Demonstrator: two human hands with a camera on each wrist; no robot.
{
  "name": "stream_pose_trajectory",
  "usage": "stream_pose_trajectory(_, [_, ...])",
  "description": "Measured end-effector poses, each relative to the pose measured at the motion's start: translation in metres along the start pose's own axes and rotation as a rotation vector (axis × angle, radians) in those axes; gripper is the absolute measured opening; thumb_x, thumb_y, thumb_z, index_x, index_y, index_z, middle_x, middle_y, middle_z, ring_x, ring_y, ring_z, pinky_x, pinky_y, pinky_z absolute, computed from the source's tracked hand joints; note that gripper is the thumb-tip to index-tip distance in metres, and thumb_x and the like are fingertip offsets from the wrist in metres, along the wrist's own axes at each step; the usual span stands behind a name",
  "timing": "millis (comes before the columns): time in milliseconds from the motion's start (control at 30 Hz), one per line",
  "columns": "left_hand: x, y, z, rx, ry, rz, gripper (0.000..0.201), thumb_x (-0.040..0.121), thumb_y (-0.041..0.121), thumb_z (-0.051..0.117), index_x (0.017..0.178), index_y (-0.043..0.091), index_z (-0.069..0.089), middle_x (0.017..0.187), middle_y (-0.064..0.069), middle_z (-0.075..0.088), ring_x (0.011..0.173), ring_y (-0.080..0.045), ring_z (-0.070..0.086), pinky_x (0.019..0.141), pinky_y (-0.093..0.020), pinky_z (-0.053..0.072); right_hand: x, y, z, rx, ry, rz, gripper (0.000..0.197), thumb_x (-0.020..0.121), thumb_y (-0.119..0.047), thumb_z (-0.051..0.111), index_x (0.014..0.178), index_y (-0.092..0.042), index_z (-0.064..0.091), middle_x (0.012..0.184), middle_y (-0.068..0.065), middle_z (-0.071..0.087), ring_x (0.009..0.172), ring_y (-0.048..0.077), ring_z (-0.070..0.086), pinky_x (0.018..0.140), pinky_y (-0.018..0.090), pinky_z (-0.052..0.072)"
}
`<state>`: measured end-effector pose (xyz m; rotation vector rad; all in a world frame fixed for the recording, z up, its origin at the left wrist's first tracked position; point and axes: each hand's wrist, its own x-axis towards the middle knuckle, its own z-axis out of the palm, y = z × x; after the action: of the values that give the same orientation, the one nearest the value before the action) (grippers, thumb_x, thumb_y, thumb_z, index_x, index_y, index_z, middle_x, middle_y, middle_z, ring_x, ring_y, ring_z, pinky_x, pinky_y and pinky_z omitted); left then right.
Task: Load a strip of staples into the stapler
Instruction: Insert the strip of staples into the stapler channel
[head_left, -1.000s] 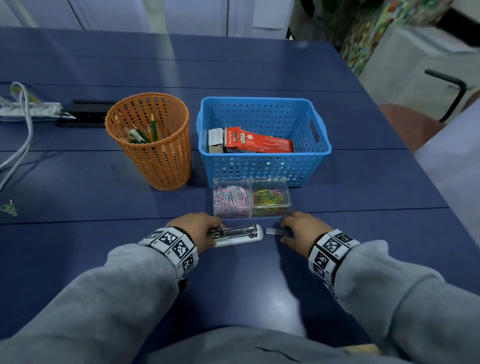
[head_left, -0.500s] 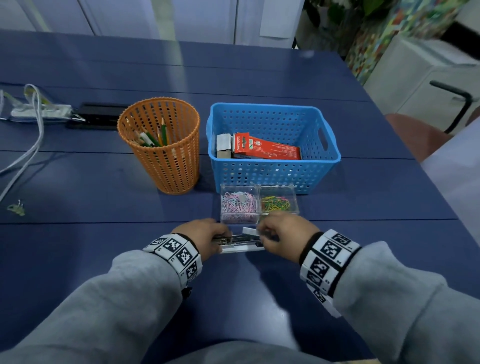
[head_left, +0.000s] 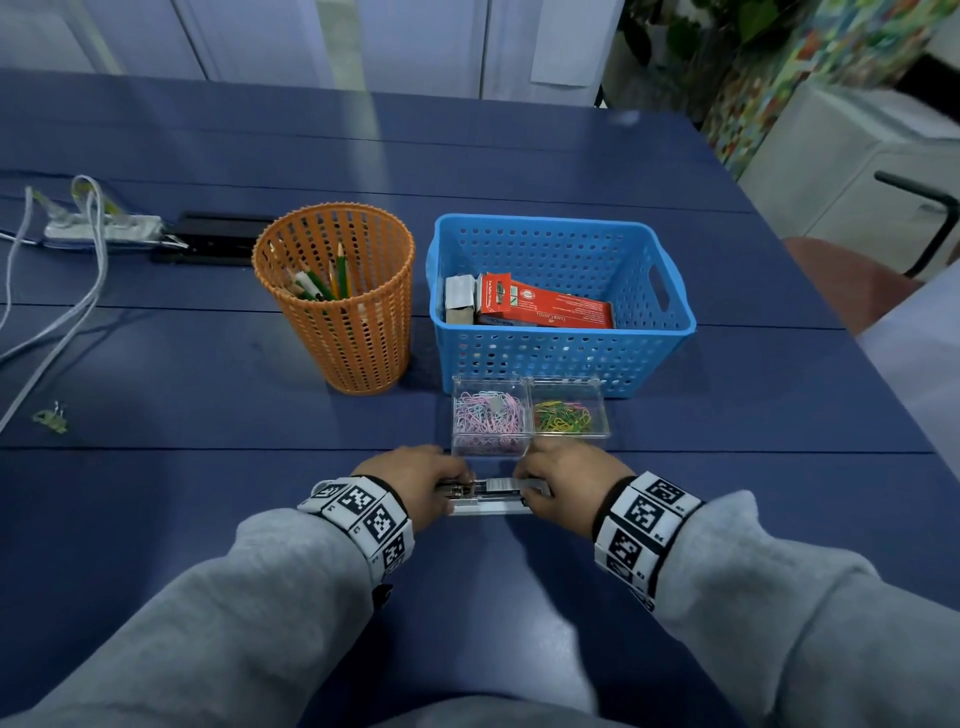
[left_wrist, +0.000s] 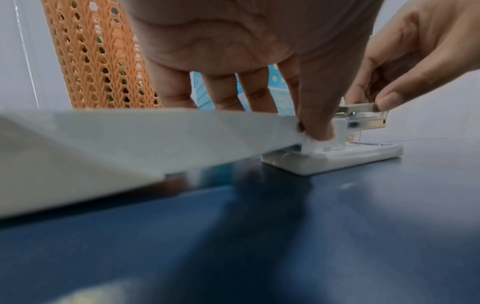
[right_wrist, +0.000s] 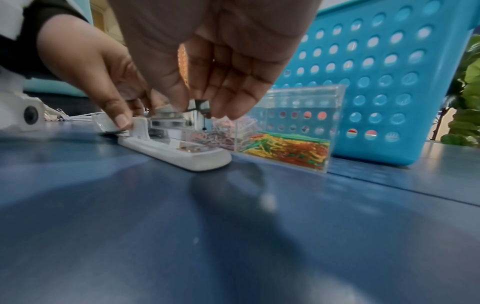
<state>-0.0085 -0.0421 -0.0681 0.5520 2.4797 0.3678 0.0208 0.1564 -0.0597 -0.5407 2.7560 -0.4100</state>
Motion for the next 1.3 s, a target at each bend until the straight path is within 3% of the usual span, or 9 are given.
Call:
stream_pose_trajectory(367, [0.000, -0.001, 0.002, 0.014, -0.007, 0.011, 0.039, 0.083, 0.027, 0.061, 0.120, 0.036, 0.052, 0.121, -0.003, 0.055, 0.115, -0.025, 0.051, 0.099, -0.040, 0.044, 0.000, -0.007, -0.001, 0.018, -0.018, 0.031, 0.025, 0.087, -0.020, 0.052, 0.107, -0.009, 0.064, 0.109, 0.012, 0.059, 0.101, 0.028, 0.056, 0.087, 0.034, 0.047])
stream_pose_trajectory(567, [-0.014, -0.034, -0.007, 0.044, -0.018, -0.094, 0.064, 0.074, 0.031, 0.072, 0.130, 0.030, 0.042, 0.123, -0.006, 0.047, 0.118, -0.027, 0.046, 0.103, -0.039, 0.042, -0.003, 0.002, 0.001, 0.065, -0.085, 0.125, 0.031, 0.086, -0.027, 0.058, 0.113, -0.012, 0.060, 0.116, 0.009, 0.057, 0.104, 0.026, 0.055, 0.088, 0.032, 0.045])
stream_pose_trajectory(667, [-0.025, -0.055, -0.009, 0.096, 0.000, -0.196, 0.042, 0.071, 0.032, 0.073, 0.109, 0.027, 0.056, 0.116, -0.002, 0.051, 0.111, -0.024, 0.051, 0.096, -0.042, 0.047, -0.008, 0.006, 0.006, 0.110, -0.067, 0.185, 0.035, 0.086, -0.031, 0.058, 0.117, -0.015, 0.058, 0.115, 0.008, 0.058, 0.102, 0.025, 0.056, 0.087, 0.032, 0.046])
stream_pose_trajectory(800, [-0.033, -0.058, -0.025, 0.077, 0.031, -0.241, 0.025, 0.071, 0.034, 0.073, 0.083, 0.031, 0.052, 0.100, 0.001, 0.061, 0.093, -0.020, 0.058, 0.085, -0.038, 0.052, -0.006, 0.006, 0.007, 0.111, -0.068, 0.195, 0.033, 0.086, -0.033, 0.058, 0.114, -0.015, 0.059, 0.113, 0.007, 0.059, 0.100, 0.023, 0.055, 0.084, 0.031, 0.046])
stream_pose_trajectory(900, [-0.040, -0.048, -0.046, 0.016, 0.124, -0.183, 0.022, 0.070, 0.030, 0.074, 0.082, 0.028, 0.055, 0.084, 0.003, 0.059, 0.081, -0.019, 0.056, 0.073, -0.031, 0.047, -0.006, 0.006, 0.007, 0.118, -0.067, 0.207, 0.031, 0.085, -0.032, 0.059, 0.111, -0.014, 0.060, 0.111, 0.006, 0.059, 0.099, 0.022, 0.055, 0.085, 0.031, 0.046])
stream_pose_trajectory(1033, [-0.044, -0.017, -0.067, -0.016, 0.173, -0.038, 0.021, 0.068, 0.028, 0.073, 0.084, 0.020, 0.062, 0.082, 0.000, 0.065, 0.080, -0.021, 0.058, 0.073, -0.035, 0.051, -0.008, 0.005, 0.011, 0.160, -0.032, 0.233, 0.029, 0.084, -0.031, 0.062, 0.106, -0.013, 0.061, 0.100, 0.005, 0.059, 0.085, 0.016, 0.050, 0.082, 0.029, 0.045])
stream_pose_trajectory(1100, [-0.038, -0.004, -0.068, -0.001, 0.170, 0.005, 0.015, 0.067, 0.027, 0.071, 0.076, 0.022, 0.059, 0.080, -0.001, 0.064, 0.079, -0.021, 0.058, 0.072, -0.035, 0.051, -0.008, 0.005, 0.013, 0.173, -0.029, 0.250, 0.028, 0.083, -0.031, 0.062, 0.105, -0.013, 0.062, 0.098, 0.005, 0.060, 0.083, 0.015, 0.049, 0.080, 0.027, 0.044])
stream_pose_trajectory(1200, [-0.025, 0.012, -0.058, -0.057, 0.143, 0.047, 0.024, 0.067, 0.028, 0.071, 0.064, 0.032, 0.048, 0.069, 0.008, 0.055, 0.076, -0.019, 0.056, 0.071, -0.031, 0.047, -0.008, 0.005, 0.010, 0.171, -0.061, 0.265, 0.030, 0.084, -0.031, 0.062, 0.108, -0.012, 0.061, 0.106, 0.009, 0.062, 0.091, 0.022, 0.055, 0.079, 0.025, 0.041])
stream_pose_trajectory(1300, [-0.012, 0.028, -0.045, -0.085, 0.133, 0.087, 0.026, 0.067, 0.032, 0.075, 0.076, 0.029, 0.051, 0.078, 0.005, 0.052, 0.080, -0.020, 0.054, 0.077, -0.034, 0.048, -0.006, 0.005, 0.010, 0.173, -0.072, 0.279, 0.034, 0.084, -0.031, 0.062, 0.110, -0.010, 0.060, 0.111, 0.011, 0.062, 0.099, 0.026, 0.057, 0.079, 0.026, 0.041])
